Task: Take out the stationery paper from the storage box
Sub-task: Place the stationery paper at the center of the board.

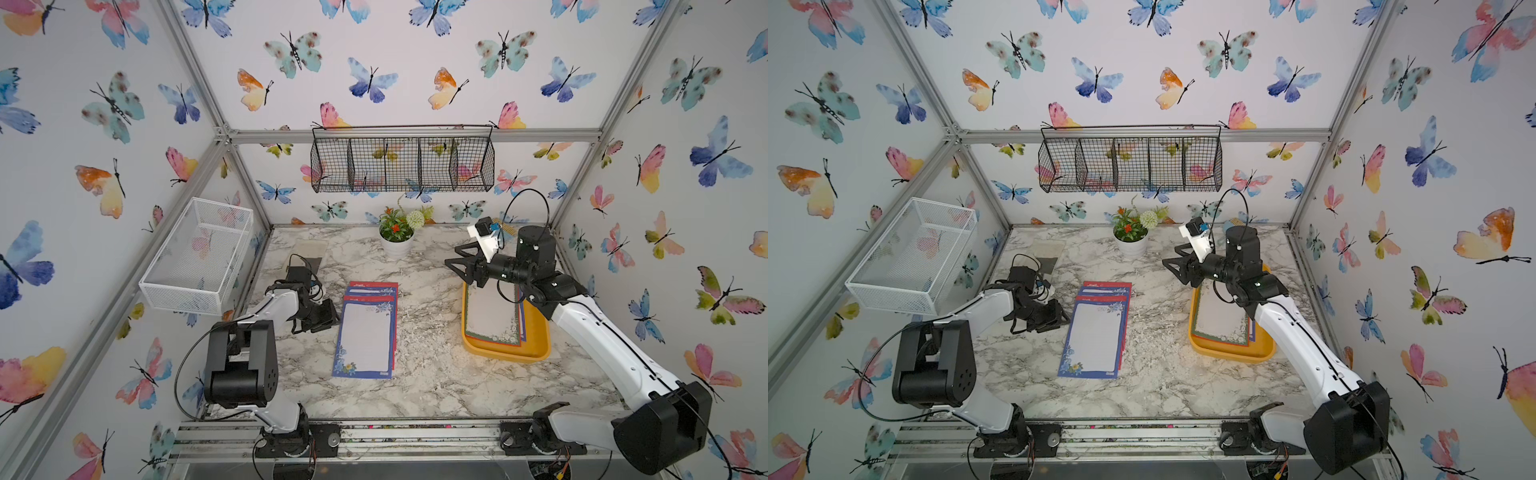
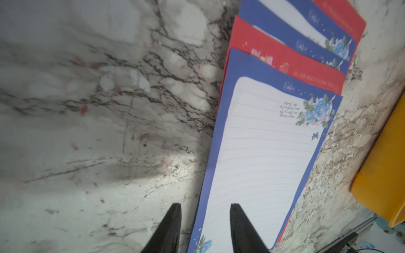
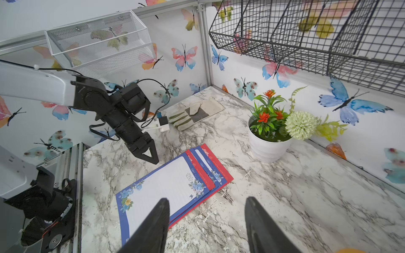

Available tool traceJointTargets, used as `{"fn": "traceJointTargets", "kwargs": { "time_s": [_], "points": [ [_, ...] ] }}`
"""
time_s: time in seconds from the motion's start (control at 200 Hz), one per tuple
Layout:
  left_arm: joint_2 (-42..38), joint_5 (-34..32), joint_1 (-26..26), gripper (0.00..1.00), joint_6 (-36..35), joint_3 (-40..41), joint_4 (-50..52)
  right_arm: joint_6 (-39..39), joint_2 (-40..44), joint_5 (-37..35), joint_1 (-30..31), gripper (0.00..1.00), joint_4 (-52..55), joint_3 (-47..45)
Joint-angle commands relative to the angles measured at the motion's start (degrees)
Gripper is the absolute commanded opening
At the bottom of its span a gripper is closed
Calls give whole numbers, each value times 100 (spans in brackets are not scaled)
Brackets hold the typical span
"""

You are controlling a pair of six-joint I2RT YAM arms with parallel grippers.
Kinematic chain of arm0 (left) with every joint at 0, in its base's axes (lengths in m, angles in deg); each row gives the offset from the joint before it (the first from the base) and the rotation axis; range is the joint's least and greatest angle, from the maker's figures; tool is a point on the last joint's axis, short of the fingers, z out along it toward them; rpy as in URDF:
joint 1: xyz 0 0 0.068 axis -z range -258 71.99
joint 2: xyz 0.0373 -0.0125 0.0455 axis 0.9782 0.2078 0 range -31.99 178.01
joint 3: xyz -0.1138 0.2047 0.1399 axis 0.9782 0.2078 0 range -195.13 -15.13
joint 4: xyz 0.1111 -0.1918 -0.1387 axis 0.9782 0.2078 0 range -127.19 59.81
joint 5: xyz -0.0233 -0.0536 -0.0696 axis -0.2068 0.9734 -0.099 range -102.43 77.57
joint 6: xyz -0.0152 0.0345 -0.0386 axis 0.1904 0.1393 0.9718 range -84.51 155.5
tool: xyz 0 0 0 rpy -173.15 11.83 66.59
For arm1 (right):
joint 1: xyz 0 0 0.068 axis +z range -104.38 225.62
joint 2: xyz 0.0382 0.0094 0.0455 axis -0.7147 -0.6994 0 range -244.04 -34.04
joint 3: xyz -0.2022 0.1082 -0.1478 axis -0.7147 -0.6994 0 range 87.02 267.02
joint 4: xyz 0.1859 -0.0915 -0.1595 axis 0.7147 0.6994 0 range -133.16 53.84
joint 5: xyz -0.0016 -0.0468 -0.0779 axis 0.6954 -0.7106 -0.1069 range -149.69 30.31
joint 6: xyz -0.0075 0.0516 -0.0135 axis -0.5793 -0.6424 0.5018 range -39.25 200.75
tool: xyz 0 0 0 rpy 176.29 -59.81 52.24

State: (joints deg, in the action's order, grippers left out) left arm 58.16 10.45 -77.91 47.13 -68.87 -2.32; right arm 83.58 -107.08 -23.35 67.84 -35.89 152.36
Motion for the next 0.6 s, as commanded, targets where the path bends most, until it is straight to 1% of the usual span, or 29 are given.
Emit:
{"fn": "traceJointTargets", "kwargs": {
  "time_s": [0.0, 0.095, 0.155, 0.26, 0.325, 0.355, 0.415, 0.596],
  "points": [
    [-441, -506, -38, 40, 149, -5, -268, -176, 12, -647, 38, 58, 211, -38],
    [-668, -710, -34, 40, 220, -119, -510, -408, -85, -1028, 41, 58, 533, 72],
    [-758, -799, -32, 40, 280, -215, -675, -581, -114, -1138, 38, 57, 712, 69],
    [-946, -837, -3, 40, 473, -300, -1073, -863, -50, -1268, 38, 57, 843, -148],
    [-1097, -895, 100, 40, 618, -330, -1360, -993, 11, -1405, 37, 57, 911, -310],
    [-1164, -997, 226, 43, 654, -358, -1474, -1035, 41, -1485, 42, 57, 961, -367],
    [-1240, -1246, 535, 44, 676, -460, -1668, -1131, 91, -1690, 37, 57, 1116, -433],
    [-1050, -1698, 1564, 44, 602, -1208, -1838, -1240, 200, -2224, 37, 58, 1538, -453]
  ]
}}
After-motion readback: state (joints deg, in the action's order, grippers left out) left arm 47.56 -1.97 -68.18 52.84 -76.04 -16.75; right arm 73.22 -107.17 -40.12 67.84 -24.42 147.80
